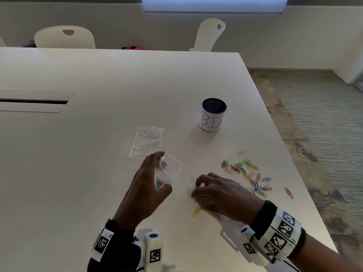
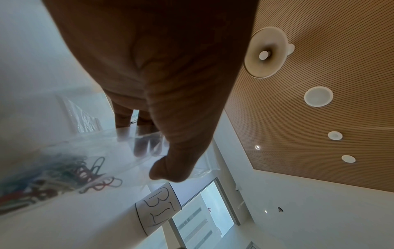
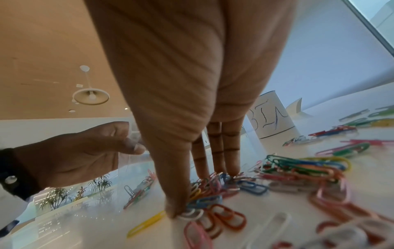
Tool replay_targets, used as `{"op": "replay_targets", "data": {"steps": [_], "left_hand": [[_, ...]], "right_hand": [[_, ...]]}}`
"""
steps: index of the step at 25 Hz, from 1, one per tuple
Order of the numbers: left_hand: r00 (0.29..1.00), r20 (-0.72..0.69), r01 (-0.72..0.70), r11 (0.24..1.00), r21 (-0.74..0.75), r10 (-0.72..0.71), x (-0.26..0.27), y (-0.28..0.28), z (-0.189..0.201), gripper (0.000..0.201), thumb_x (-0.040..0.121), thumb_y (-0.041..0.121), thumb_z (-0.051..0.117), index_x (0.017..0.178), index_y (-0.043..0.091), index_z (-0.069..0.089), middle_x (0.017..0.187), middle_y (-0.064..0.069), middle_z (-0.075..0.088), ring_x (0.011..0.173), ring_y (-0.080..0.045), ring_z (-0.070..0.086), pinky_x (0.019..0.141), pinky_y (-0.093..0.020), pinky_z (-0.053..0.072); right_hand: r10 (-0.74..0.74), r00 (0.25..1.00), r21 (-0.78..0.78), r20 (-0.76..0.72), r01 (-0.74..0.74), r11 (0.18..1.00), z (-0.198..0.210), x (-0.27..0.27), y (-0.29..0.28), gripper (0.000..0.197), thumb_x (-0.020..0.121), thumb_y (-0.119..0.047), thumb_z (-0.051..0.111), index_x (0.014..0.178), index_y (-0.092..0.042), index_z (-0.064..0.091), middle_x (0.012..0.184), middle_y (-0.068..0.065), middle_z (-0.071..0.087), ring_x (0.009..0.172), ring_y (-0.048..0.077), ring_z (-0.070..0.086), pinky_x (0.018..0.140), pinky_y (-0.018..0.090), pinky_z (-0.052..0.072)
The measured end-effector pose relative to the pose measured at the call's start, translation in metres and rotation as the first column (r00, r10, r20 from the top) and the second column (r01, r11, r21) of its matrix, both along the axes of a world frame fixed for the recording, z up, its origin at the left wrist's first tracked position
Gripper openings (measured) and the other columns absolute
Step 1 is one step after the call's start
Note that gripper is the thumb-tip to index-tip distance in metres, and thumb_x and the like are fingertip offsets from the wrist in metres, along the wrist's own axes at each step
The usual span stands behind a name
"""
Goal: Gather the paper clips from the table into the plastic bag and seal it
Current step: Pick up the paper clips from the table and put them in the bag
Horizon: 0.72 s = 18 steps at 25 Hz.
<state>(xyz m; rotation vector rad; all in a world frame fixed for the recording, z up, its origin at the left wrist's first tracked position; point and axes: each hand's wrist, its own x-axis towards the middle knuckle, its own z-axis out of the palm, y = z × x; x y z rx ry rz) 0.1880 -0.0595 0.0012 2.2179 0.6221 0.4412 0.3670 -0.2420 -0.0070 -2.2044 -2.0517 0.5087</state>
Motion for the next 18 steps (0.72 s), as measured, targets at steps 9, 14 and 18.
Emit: {"op": "replay_targets", "data": {"steps": [9,14,18], "left_hand": [[1.000,0.002,0.008,1.000,-0.015,-0.008,0.002,-0.001,0.000,0.074,0.078,0.012,0.076,0.141,0.034,0.043,0.117,0.013,0.056,0.105,-0.007,0.058,0.091,-0.026,0.051],[1.000,0.010,0.012,1.000,-0.013,-0.012,0.004,-0.004,0.001,0.073,0.080,0.013,0.075,0.141,0.034,0.043,0.117,0.014,0.054,0.106,-0.006,0.057,0.092,-0.026,0.052],[1.000,0.003,0.024,0.999,-0.025,-0.024,0.005,-0.006,0.001,0.074,0.079,0.014,0.076,0.141,0.036,0.042,0.119,0.014,0.054,0.105,-0.008,0.058,0.089,-0.029,0.055]], "right_hand": [[-0.057,0.998,0.076,0.004,0.057,0.995,0.001,0.005,0.002,0.016,0.102,-0.018,0.060,0.116,-0.022,0.067,0.114,-0.002,0.064,0.093,0.009,0.064,0.076,0.021,0.056],[-0.261,0.943,0.136,-0.207,0.292,0.947,0.001,0.026,-0.001,0.010,0.096,-0.012,0.069,0.100,-0.016,0.077,0.096,-0.002,0.076,0.079,0.008,0.072,0.073,0.025,0.062],[-0.455,0.720,0.074,-0.524,0.571,0.817,0.008,0.035,-0.007,0.010,0.086,-0.010,0.081,0.092,-0.018,0.081,0.085,-0.002,0.080,0.077,0.007,0.075,0.074,0.015,0.059]]}}
